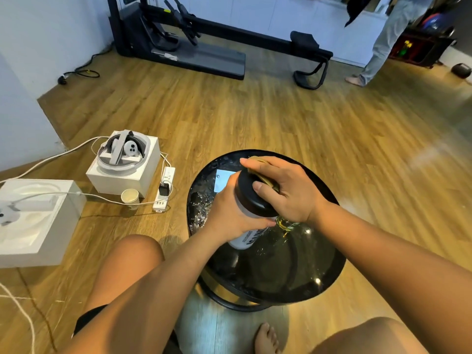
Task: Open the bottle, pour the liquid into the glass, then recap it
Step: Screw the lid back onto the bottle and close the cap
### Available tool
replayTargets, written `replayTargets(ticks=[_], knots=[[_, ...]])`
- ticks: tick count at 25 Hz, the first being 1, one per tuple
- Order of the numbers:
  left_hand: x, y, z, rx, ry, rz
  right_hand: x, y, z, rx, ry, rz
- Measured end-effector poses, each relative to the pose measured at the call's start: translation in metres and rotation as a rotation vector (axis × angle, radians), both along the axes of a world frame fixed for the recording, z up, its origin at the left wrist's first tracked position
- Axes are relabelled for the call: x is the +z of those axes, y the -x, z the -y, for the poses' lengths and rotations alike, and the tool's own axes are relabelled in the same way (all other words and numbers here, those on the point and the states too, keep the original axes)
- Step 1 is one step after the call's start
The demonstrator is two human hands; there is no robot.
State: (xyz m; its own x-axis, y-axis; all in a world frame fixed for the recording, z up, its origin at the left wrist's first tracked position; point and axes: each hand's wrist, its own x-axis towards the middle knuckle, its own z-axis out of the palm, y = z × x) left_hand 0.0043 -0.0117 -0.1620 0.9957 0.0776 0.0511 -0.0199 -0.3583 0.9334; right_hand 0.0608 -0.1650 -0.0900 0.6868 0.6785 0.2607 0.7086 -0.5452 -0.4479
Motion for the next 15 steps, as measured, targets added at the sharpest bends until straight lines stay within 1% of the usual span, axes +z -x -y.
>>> replayTargets(ticks=[3, 6, 8, 11, 13, 15], knots=[[0.000, 0.004, 0.012, 0.086, 0.004, -0.011, -0.003, 0.008, -0.006, -0.139, -0.060, 0.004], [-0.008, 0.010, 0.033, 0.209, 0.010, 0.018, -0.004, 0.015, -0.010, -0.286, -0.102, 0.006], [-0.012, 0.015, 0.044, 0.240, 0.024, 0.019, -0.007, 0.021, -0.013, -0.359, -0.123, -0.002], [-0.010, 0.012, 0.036, 0.197, -0.005, 0.040, -0.008, 0.022, -0.016, -0.399, -0.106, -0.004], [-0.005, 0.004, 0.017, 0.103, 0.004, 0.033, -0.005, 0.017, -0.012, -0.337, -0.091, -0.034], [-0.003, -0.004, 0.002, -0.017, 0.060, -0.004, -0.003, 0.014, -0.006, -0.239, -0.069, -0.064]])
